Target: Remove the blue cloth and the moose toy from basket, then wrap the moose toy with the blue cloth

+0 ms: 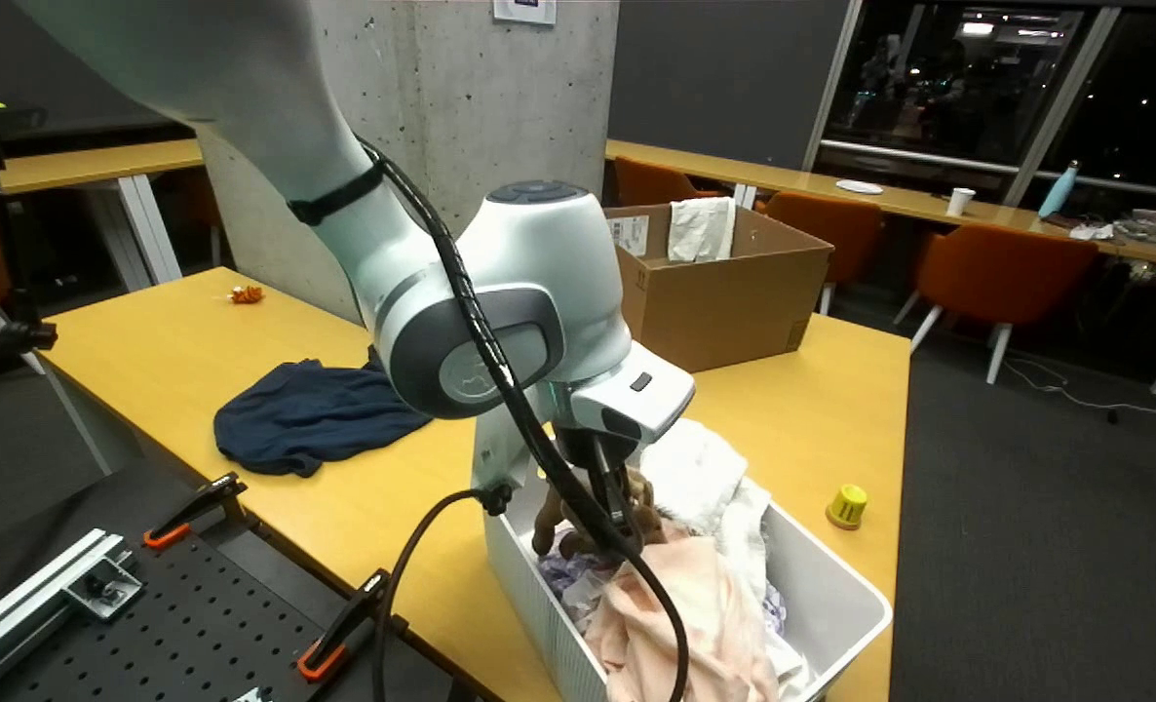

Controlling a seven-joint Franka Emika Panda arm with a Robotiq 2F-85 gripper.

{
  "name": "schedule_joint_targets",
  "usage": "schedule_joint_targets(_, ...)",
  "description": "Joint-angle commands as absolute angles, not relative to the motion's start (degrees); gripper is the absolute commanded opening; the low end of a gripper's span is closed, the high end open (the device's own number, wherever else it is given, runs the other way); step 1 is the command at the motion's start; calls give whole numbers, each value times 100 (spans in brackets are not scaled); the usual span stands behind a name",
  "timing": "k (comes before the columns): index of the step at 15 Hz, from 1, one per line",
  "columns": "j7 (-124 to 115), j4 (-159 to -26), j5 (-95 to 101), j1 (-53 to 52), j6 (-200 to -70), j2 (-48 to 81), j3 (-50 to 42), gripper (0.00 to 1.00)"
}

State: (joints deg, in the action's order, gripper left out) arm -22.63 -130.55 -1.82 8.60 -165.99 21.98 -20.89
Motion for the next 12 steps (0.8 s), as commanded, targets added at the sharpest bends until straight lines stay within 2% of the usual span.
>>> schedule_joint_targets(1, -2489, -13615, 417, 271, -16415, 1076, -2822, 2)
schedule_joint_targets(6, -3544, -13836, 2204, -428, -16342, -213, -3465, 2)
schedule_joint_targets(12, -4256, -14036, 3451, -646, -15749, -1684, -2516, 2)
